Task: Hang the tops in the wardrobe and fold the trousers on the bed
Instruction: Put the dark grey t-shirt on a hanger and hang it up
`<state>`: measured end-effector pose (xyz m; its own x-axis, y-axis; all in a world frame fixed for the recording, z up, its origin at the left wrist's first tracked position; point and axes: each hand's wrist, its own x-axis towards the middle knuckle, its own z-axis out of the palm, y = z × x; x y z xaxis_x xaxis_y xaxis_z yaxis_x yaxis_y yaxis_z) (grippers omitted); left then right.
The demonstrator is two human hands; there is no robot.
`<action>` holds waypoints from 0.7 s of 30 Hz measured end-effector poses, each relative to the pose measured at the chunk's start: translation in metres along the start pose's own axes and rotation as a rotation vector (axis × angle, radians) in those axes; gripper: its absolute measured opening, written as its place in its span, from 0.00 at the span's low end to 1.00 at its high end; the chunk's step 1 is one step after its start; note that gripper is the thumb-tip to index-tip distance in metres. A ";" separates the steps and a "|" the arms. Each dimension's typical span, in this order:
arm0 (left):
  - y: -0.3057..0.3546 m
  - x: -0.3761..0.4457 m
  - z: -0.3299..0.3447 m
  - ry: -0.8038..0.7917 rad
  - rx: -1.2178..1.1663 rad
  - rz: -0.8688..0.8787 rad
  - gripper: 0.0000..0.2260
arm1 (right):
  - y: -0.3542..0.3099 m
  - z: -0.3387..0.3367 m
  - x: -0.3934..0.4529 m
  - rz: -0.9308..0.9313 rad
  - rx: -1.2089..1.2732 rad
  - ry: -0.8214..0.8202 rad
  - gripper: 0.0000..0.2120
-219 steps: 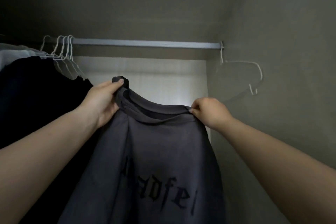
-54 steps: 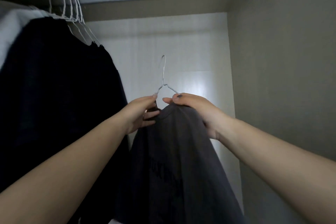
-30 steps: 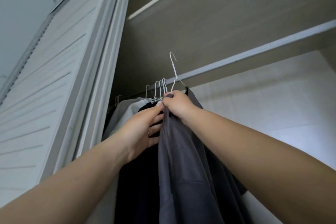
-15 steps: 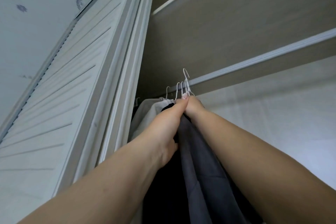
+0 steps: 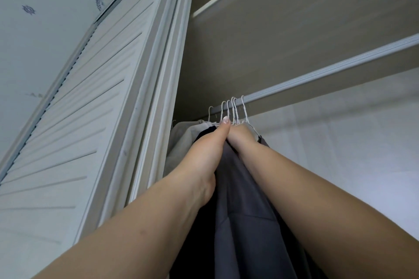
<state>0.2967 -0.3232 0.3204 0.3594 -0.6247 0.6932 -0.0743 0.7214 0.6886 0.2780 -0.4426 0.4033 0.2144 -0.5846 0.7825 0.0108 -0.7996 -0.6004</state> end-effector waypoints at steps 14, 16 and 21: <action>-0.029 -0.069 -0.026 -0.067 0.205 -0.058 0.11 | 0.044 -0.055 -0.138 -0.206 0.007 -0.162 0.22; -0.029 -0.096 -0.031 -0.004 0.263 -0.088 0.16 | 0.043 -0.060 -0.164 -0.180 0.054 -0.212 0.20; -0.015 -0.173 -0.039 0.111 0.271 -0.092 0.24 | 0.035 -0.065 -0.230 -0.083 0.262 -0.302 0.14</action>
<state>0.2715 -0.2146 0.1816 0.4748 -0.6360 0.6083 -0.2771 0.5480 0.7893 0.1653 -0.3451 0.2132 0.4791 -0.4215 0.7700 0.2807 -0.7576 -0.5893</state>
